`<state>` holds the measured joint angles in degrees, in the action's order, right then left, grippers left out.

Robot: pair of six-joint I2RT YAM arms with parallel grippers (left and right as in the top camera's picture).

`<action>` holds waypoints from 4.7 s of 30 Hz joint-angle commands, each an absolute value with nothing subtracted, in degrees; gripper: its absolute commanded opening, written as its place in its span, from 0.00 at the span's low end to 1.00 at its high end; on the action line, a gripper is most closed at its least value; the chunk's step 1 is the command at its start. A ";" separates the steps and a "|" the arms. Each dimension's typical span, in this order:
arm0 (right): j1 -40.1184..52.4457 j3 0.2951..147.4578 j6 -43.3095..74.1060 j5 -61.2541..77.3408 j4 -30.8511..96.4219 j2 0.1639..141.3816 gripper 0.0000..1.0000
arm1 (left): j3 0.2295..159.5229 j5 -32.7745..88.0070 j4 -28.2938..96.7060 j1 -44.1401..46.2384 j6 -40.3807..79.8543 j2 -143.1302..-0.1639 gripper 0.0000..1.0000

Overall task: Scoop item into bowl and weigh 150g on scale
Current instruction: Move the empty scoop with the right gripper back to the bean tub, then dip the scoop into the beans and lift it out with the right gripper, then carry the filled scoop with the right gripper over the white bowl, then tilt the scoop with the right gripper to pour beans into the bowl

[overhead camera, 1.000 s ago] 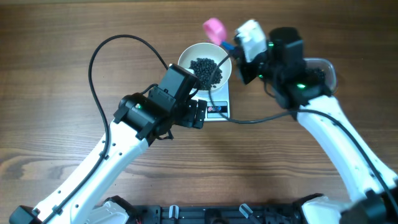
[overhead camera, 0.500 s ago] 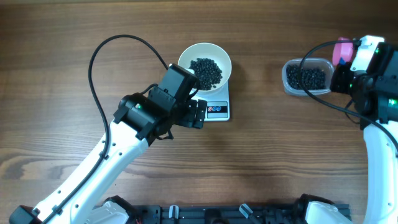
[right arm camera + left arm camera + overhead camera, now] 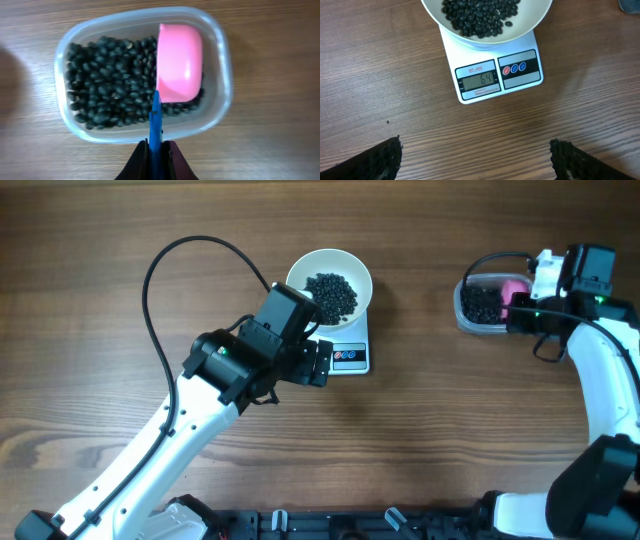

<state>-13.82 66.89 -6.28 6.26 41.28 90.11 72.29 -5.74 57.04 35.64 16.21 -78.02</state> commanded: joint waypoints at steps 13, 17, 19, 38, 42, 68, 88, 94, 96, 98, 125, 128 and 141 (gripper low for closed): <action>-15.51 67.07 -6.81 27.18 42.15 91.92 0.04 | 73.19 -5.65 57.06 35.90 16.75 -78.08 1.00; -18.68 67.07 -6.02 33.15 43.13 91.92 0.04 | 73.19 -5.65 57.06 35.90 16.75 -78.08 1.00; -20.25 67.07 -6.00 35.97 43.20 91.94 0.04 | 73.19 -5.65 57.06 35.90 16.75 -78.08 1.00; -27.97 67.02 -2.68 45.08 44.86 94.67 0.04 | 73.19 -5.65 57.06 35.90 16.75 -78.08 1.00; -29.47 67.02 -0.97 45.17 44.86 94.67 0.04 | 73.19 -5.65 57.06 35.90 16.75 -78.08 1.00; -42.28 67.02 9.06 73.91 47.59 94.67 0.04 | 73.19 -5.65 57.06 35.90 16.75 -78.08 1.00; -23.20 67.02 14.20 83.92 41.95 94.67 0.04 | 73.19 -5.65 57.06 35.90 16.75 -78.08 1.00; -13.85 67.02 23.66 77.45 30.81 94.67 0.04 | 73.19 -5.65 57.06 35.90 16.75 -78.08 1.00; -10.33 67.02 27.90 77.14 24.34 94.67 0.04 | 73.19 -5.65 57.06 35.90 16.75 -78.08 1.00; -7.53 67.02 32.36 76.42 18.46 94.67 0.04 | 73.19 -5.65 57.06 35.90 16.75 -78.08 1.00; 15.07 67.02 1.26 28.69 11.68 94.67 0.04 | 73.19 -5.65 57.06 35.90 16.75 -78.08 1.00; 15.05 67.02 0.71 28.27 12.58 94.67 0.04 | 73.19 -5.65 57.06 35.90 16.75 -78.08 1.00; 15.05 67.02 -5.50 28.32 16.49 94.67 0.04 | 73.19 -5.65 57.06 35.90 16.75 -78.08 1.00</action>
